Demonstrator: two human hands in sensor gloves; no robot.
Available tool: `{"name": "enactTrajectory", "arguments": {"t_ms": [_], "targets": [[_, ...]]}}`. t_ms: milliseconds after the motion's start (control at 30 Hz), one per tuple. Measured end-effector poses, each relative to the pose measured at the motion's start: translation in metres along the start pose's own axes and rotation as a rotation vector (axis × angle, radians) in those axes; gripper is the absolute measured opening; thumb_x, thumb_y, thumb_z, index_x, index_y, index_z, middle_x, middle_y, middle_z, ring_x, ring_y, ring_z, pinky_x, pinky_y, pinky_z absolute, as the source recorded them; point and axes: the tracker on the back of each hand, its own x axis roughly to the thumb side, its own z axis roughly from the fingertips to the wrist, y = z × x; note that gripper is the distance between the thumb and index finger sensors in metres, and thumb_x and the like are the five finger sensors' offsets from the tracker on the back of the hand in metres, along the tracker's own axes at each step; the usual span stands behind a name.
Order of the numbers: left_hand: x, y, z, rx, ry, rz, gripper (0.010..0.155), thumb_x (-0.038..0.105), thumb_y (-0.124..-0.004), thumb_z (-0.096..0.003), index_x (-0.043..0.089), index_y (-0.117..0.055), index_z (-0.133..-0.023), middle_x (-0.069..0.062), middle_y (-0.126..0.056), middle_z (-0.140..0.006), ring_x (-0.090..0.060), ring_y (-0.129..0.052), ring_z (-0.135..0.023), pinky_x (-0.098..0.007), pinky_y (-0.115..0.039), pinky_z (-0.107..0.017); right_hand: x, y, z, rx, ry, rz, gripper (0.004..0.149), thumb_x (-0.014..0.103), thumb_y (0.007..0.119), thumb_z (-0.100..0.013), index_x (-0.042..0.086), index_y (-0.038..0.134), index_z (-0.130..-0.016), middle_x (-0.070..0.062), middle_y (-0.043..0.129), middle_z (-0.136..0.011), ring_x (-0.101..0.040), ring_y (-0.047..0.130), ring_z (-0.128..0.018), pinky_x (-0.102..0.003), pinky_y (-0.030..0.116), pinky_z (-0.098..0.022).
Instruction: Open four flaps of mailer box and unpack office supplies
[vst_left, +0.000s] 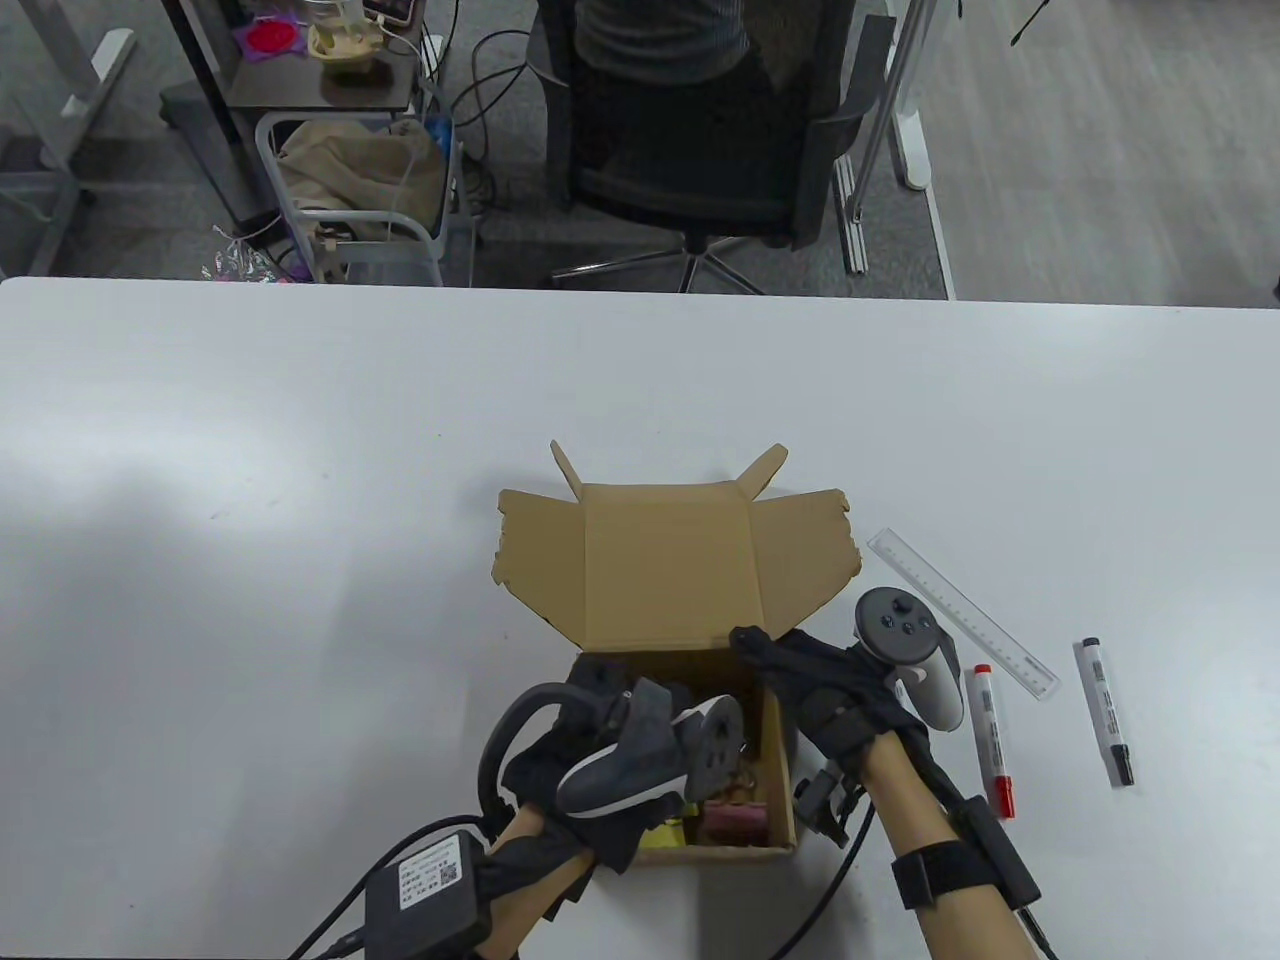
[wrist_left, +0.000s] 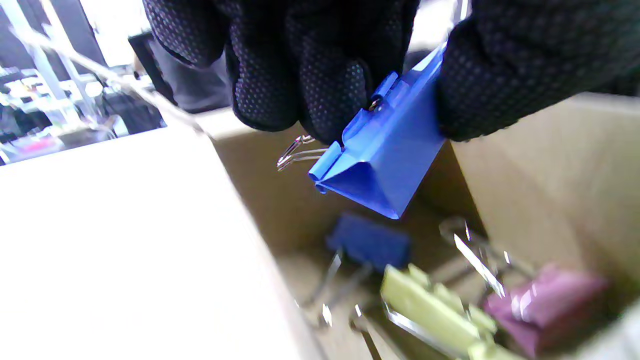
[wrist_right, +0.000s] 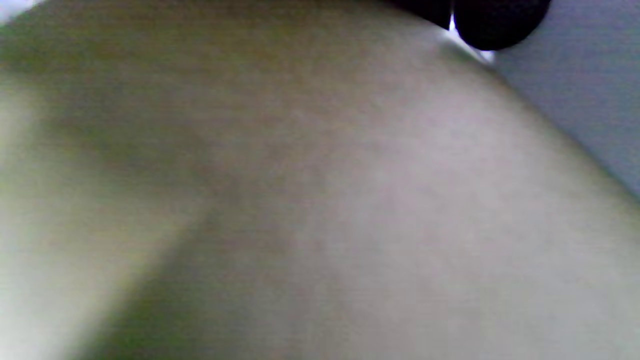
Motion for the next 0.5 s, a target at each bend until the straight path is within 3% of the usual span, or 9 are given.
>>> {"name": "enactTrajectory", "arguments": {"t_ms": [233, 333, 433, 467, 500], "targets": [[-0.065, 0.034, 0.016, 0.132, 0.182, -0.040, 0.069, 0.057, -0.090, -0.0406, 0.022, -0.072, -0.097, 0.003, -0.095, -0.088, -0.027, -0.089, -0.092, -0.056, -0.060, -0.083, 0.000, 0.000, 0.000, 0.000, 0.002, -0.001, 0.063, 0.053, 0.059, -0.060, 0.010, 0.060, -0.106, -0.027, 0.071, -0.106, -0.053, 0.059, -0.097, -0.072, 0.053, -0.060], [-0.104, 0.034, 0.014, 0.096, 0.335, -0.082, 0.069, 0.057, -0.090, -0.0405, 0.022, -0.073, -0.097, 0.002, -0.095, -0.088, -0.027, -0.089, -0.092, -0.056, -0.060, -0.083, 0.000, 0.000, 0.000, 0.000, 0.002, -0.002, 0.063, 0.053, 0.059, -0.060, 0.010, 0.060, -0.106, -0.027, 0.071, -0.106, -0.053, 0.059, -0.097, -0.072, 0.053, -0.060], [-0.117, 0.031, 0.017, 0.032, 0.432, -0.106, 0.068, 0.057, -0.090, -0.0405, 0.022, -0.073, -0.097, 0.002, -0.095, -0.088, -0.027, -0.090, -0.091, -0.056, -0.061, -0.082, 0.000, 0.000, 0.000, 0.001, 0.002, -0.002, 0.063, 0.053, 0.059, -0.060, 0.010, 0.060, -0.106, -0.027, 0.071, -0.106, -0.053, 0.059, -0.097, -0.072, 0.053, -0.060], [-0.145, 0.024, 0.010, 0.017, 0.452, -0.090, 0.068, 0.057, -0.090, -0.0405, 0.022, -0.073, -0.097, 0.003, -0.095, -0.088, -0.027, -0.089, -0.091, -0.056, -0.061, -0.082, 0.000, 0.000, 0.000, 0.000, 0.002, -0.003, 0.063, 0.053, 0.059, -0.060, 0.010, 0.060, -0.106, -0.027, 0.071, -0.106, -0.053, 0.059, -0.097, -0.072, 0.053, -0.060], [-0.152, 0.022, 0.009, 0.009, 0.464, -0.085, 0.068, 0.057, -0.090, -0.0404, 0.022, -0.073, -0.097, 0.002, -0.095, -0.087, -0.027, -0.090, -0.091, -0.056, -0.061, -0.082, 0.000, 0.000, 0.000, 0.000, 0.001, -0.003, 0.063, 0.053, 0.059, -0.060, 0.010, 0.060, -0.106, -0.027, 0.071, -0.106, -0.053, 0.059, -0.097, -0.072, 0.053, -0.060]]}}
